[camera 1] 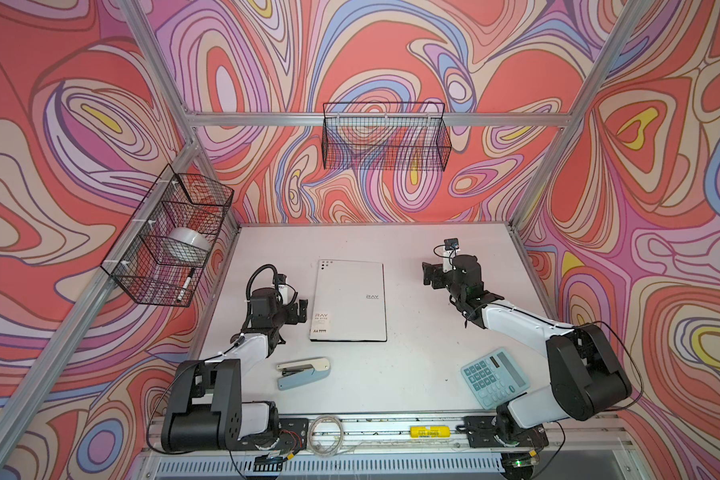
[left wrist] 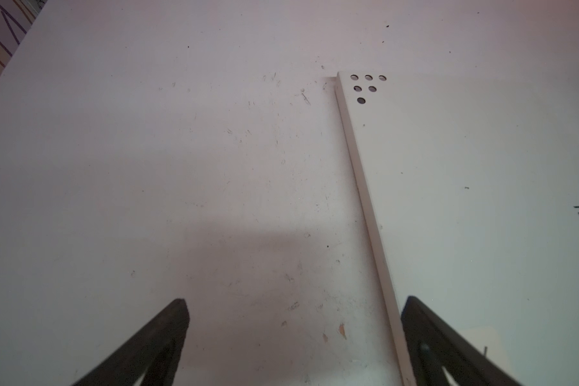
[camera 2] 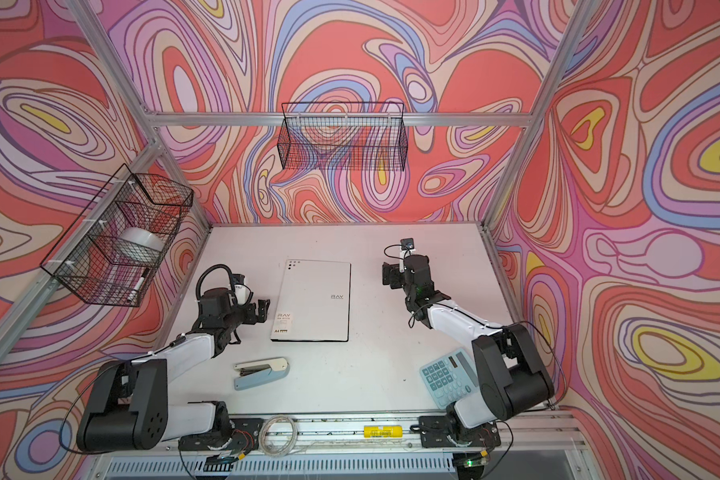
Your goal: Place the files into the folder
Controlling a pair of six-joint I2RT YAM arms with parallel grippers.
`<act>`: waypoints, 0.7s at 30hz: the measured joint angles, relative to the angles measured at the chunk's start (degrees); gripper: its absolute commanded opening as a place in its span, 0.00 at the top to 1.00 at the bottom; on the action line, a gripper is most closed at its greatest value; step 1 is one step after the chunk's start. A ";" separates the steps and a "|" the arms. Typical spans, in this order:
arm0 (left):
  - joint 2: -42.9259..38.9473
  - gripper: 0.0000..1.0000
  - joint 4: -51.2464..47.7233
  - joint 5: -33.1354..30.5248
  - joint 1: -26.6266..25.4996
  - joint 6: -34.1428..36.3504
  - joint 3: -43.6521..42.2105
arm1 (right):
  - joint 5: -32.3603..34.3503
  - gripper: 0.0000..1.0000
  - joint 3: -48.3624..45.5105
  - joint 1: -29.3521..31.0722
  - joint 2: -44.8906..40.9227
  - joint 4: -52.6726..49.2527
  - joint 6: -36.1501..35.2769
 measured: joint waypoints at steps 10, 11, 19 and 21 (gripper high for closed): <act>7.61 0.00 23.85 1.44 1.55 -0.79 -5.46 | 2.29 0.02 -11.82 -7.39 -0.76 14.64 -0.72; 9.42 0.00 26.67 1.55 1.55 -0.94 -6.43 | 2.93 0.02 -13.49 -7.34 -1.18 16.92 -1.25; 11.13 0.00 31.26 3.52 1.55 -1.05 -7.74 | 5.84 0.01 -20.61 -9.44 -1.68 30.16 -5.03; 11.13 0.00 31.17 3.65 1.55 -1.09 -7.02 | 6.01 0.01 -22.58 -10.23 -1.11 33.99 -5.33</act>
